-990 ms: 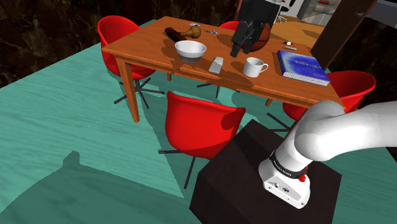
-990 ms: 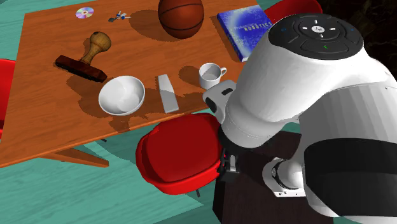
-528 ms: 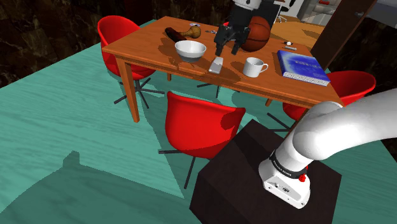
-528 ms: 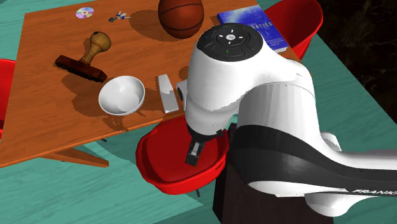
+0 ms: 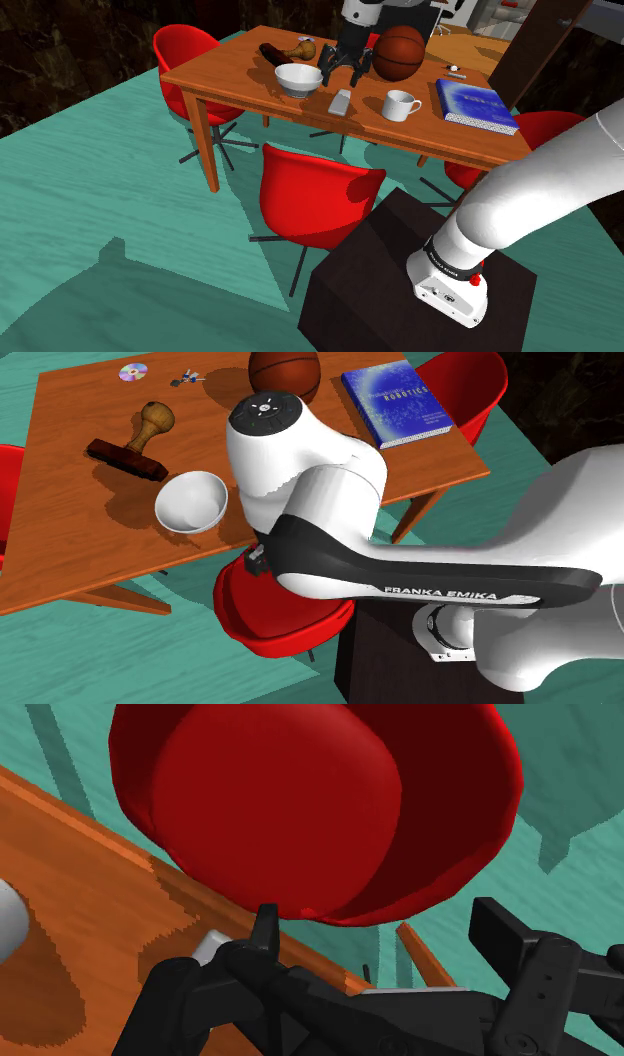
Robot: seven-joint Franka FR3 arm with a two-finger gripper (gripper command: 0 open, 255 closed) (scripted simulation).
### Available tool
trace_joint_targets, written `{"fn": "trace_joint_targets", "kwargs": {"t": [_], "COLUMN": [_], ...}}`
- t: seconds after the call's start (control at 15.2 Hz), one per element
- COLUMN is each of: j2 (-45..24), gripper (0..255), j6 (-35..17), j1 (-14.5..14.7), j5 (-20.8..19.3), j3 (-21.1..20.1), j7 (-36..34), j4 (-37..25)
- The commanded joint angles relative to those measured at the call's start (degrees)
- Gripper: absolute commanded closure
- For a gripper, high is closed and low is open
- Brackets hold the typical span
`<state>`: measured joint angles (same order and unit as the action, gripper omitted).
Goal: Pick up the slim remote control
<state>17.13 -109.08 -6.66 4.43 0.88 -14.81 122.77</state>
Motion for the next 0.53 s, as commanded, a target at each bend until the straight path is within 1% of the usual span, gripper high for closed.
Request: {"fn": "trace_joint_targets", "kwargs": {"t": [0.0,0.46], "j2": [-3.95,-16.78], "gripper": [0,0], "j6": [-1.22,-4.02], "j1": [-1.06,-4.02], "j5": [-0.49,-1.72], "j3": [0.45,2.61], "j7": [-2.27,-9.95], "j4": [-2.41,-11.16]}}
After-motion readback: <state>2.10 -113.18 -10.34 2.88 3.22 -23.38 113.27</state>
